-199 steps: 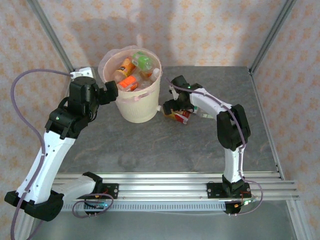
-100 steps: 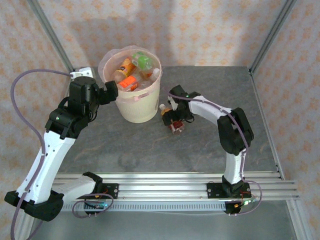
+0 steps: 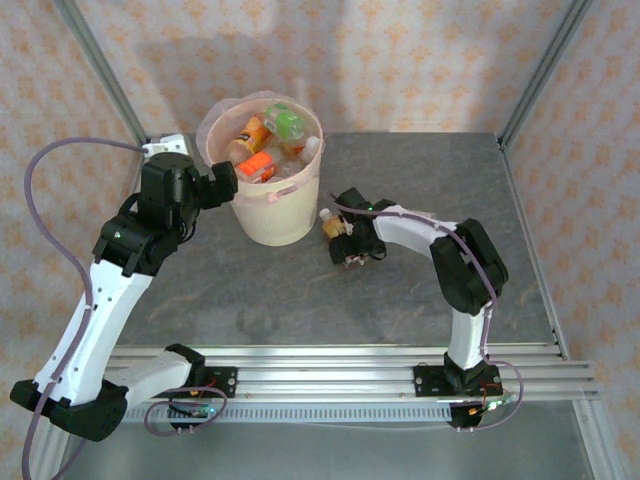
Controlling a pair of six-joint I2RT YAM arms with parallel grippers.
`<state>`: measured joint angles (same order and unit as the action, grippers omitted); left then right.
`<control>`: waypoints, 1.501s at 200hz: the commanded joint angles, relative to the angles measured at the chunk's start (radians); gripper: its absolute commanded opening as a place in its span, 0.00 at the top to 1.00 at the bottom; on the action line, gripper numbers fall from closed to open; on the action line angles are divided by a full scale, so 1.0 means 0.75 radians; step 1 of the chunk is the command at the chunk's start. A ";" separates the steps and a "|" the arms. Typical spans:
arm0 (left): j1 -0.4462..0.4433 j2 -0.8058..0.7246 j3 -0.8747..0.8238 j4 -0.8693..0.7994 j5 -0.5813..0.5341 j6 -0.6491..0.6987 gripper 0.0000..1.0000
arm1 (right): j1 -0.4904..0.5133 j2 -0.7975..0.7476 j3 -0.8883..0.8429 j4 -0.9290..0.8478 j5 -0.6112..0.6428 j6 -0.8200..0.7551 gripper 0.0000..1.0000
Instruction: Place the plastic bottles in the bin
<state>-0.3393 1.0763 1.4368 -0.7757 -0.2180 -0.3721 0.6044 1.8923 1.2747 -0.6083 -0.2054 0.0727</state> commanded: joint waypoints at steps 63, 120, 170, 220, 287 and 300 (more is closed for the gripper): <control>0.000 0.008 0.003 0.036 0.015 -0.044 0.00 | 0.014 -0.217 -0.186 0.151 -0.004 0.084 0.38; -0.002 0.024 0.011 0.073 0.218 -0.054 0.00 | 0.016 -0.550 -0.292 0.202 0.035 0.157 0.46; -0.088 0.059 -0.025 0.199 0.399 -0.105 0.00 | 0.016 -0.849 -0.303 0.199 0.008 0.228 0.48; -0.249 0.136 -0.054 0.372 0.478 -0.165 0.00 | 0.016 -1.036 -0.297 0.234 -0.078 0.279 0.49; -0.356 0.152 -0.149 0.663 0.677 -0.264 0.00 | 0.016 -1.219 -0.335 0.383 -0.208 0.332 0.49; -0.375 0.151 -0.164 0.709 0.698 -0.276 0.00 | 0.016 -1.236 -0.341 0.411 -0.232 0.338 0.49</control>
<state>-0.5945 1.1999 1.3319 -0.3721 0.2432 -0.5499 0.6109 0.9970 1.0428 -0.3843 -0.3237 0.3027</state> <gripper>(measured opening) 0.999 0.668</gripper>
